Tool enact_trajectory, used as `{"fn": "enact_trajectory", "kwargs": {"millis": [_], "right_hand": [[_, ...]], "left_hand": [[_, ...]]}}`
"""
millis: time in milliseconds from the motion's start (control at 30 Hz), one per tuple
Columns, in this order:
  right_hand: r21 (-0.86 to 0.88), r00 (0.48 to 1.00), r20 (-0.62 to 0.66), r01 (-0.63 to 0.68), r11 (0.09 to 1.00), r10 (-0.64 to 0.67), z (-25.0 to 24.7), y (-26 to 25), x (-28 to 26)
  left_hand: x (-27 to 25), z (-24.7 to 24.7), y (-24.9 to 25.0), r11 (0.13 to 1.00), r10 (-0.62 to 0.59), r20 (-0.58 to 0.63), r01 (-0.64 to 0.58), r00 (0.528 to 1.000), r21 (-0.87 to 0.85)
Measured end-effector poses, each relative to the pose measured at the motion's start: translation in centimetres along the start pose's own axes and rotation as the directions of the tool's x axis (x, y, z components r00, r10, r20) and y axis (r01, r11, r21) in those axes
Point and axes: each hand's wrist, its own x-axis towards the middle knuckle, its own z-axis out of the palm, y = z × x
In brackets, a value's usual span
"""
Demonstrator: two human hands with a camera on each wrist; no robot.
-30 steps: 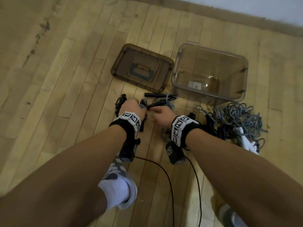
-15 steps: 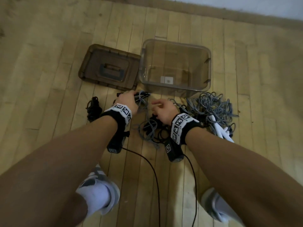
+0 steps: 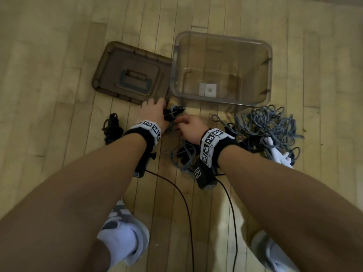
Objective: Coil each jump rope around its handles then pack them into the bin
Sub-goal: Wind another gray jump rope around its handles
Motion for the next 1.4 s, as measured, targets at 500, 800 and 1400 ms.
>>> {"fn": "enact_trajectory", "kwargs": {"millis": [500, 800, 1400], "right_hand": [[-0.117, 0.999, 0.025, 0.046, 0.992, -0.043, -1.3, -0.3, -4.1], [-0.101, 0.992, -0.095, 0.074, 0.992, -0.083, -3.2, -2.2, -7.0], [-0.103, 0.888, -0.31, 0.325, 0.94, -0.341, -11.2, -9.2, -23.5]], "left_hand": [[-2.7, 0.9, 1.4, 0.996, -0.001, 0.075, 0.007, 0.997, -0.084], [-5.5, -5.1, 3.2, 0.943, -0.008, 0.112, 0.045, 0.994, -0.33], [-18.9, -20.8, 11.2, 0.768, 0.097, -0.013, -0.083, 0.995, -0.634]]}}
